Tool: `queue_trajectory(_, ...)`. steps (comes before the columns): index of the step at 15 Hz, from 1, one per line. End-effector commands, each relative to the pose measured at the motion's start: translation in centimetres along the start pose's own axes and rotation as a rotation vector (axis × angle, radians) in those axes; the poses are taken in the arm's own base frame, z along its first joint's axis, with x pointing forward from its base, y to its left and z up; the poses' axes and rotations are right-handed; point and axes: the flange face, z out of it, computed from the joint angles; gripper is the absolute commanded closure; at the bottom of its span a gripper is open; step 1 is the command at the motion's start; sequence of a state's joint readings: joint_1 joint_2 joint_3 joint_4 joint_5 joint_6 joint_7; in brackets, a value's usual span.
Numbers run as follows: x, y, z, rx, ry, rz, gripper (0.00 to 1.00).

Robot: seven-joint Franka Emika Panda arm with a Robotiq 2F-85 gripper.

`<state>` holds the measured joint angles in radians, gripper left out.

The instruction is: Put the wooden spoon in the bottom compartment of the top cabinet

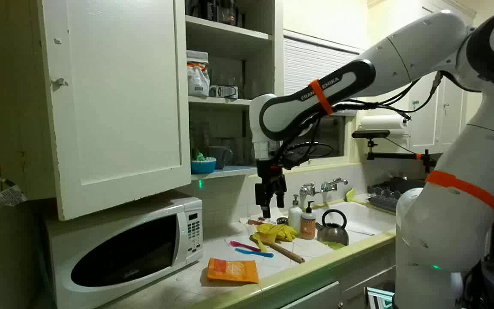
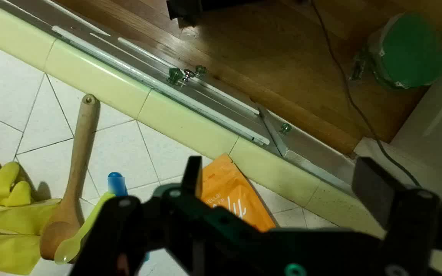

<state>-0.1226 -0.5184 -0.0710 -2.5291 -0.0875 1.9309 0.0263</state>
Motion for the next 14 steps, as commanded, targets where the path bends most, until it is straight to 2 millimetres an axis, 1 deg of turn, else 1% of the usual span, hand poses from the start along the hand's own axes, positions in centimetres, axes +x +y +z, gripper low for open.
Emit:
queue_trajectory(1,0.0,0.0,0.0,0.0,-0.001,0.0,0.0)
queue_trajectory(3,0.0,0.0,0.0,0.0,-0.001,0.0,0.0)
queue_trajectory(5,0.9,1.1,0.2,0.01,0.05,0.055,0.0)
queue_trajectory(6,1.5,2.1,0.5,0.009,0.081,0.072,0.0)
queue_trajectory(7,2.2,3.2,0.9,-0.002,0.126,0.085,0.0)
queue_trajectory(9,3.6,5.8,2.3,-0.038,0.165,0.109,0.0)
queue_trajectory(12,5.3,10.2,5.3,-0.12,0.163,0.151,0.0)
queue_trajectory(14,6.0,13.0,7.4,-0.175,0.137,0.18,0.0)
